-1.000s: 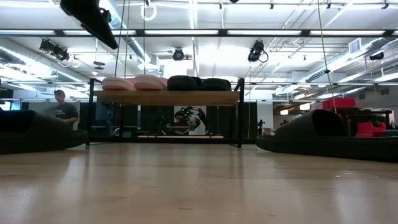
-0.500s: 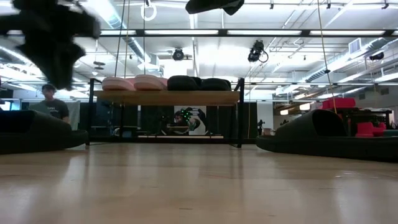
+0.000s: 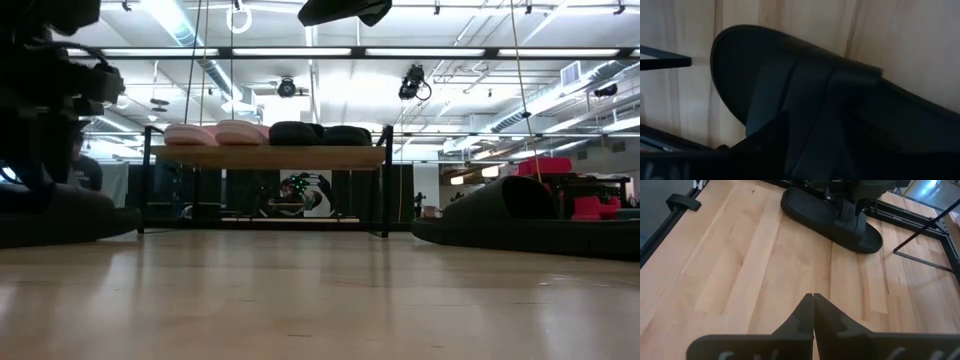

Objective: Pick and place slides into the shelf
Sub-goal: Put the black slide under the shelf

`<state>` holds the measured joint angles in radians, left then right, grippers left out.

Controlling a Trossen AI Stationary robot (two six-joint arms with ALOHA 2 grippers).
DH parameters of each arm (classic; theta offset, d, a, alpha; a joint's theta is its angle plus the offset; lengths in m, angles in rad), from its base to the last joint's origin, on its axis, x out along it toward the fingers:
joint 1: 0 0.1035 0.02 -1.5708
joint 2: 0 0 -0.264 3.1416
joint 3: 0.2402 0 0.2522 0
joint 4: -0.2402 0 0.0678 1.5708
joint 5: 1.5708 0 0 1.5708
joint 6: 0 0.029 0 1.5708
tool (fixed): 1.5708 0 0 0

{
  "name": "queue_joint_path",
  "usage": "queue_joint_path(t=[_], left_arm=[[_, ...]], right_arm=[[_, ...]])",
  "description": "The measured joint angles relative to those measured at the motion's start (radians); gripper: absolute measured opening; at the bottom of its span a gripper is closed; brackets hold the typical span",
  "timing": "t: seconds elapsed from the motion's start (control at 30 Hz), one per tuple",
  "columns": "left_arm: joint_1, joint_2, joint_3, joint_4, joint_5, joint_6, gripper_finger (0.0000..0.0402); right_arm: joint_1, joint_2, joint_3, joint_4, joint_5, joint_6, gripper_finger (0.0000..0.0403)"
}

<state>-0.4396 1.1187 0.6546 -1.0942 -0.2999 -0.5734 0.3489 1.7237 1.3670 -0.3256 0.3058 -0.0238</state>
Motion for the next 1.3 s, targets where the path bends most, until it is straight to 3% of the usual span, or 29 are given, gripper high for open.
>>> queue_joint_path(t=[0.17,0.67,0.9,1.07,1.2,1.3], left_arm=[[-0.038,0.0,0.056,0.002,0.009,-0.042,0.0185],[-0.095,0.014,0.057,0.005,-0.044,-0.229,0.0184],[-0.098,0.141,0.057,-0.005,-0.053,-0.229,0.0178],[-0.097,0.247,0.058,-0.033,-0.144,-0.224,0.0176],[-0.097,0.292,0.06,-0.036,-0.161,-0.251,0.0148],[-0.097,0.298,0.07,-0.042,-0.161,-0.277,0.009]], right_arm=[[-0.009,0.0,0.0,0.0,0.0,-0.029,0.0005],[-0.022,0.0,0.0,0.0,0.0,-0.031,0.0005],[-0.022,-0.001,0.0,0.0,0.0,-0.032,0.0005],[-0.022,-0.001,0.0,-0.002,0.0,-0.032,0.0005],[-0.022,-0.001,0.0,-0.003,0.0,-0.032,0.0005],[-0.022,-0.001,0.0,-0.003,0.0,-0.033,0.0005]])
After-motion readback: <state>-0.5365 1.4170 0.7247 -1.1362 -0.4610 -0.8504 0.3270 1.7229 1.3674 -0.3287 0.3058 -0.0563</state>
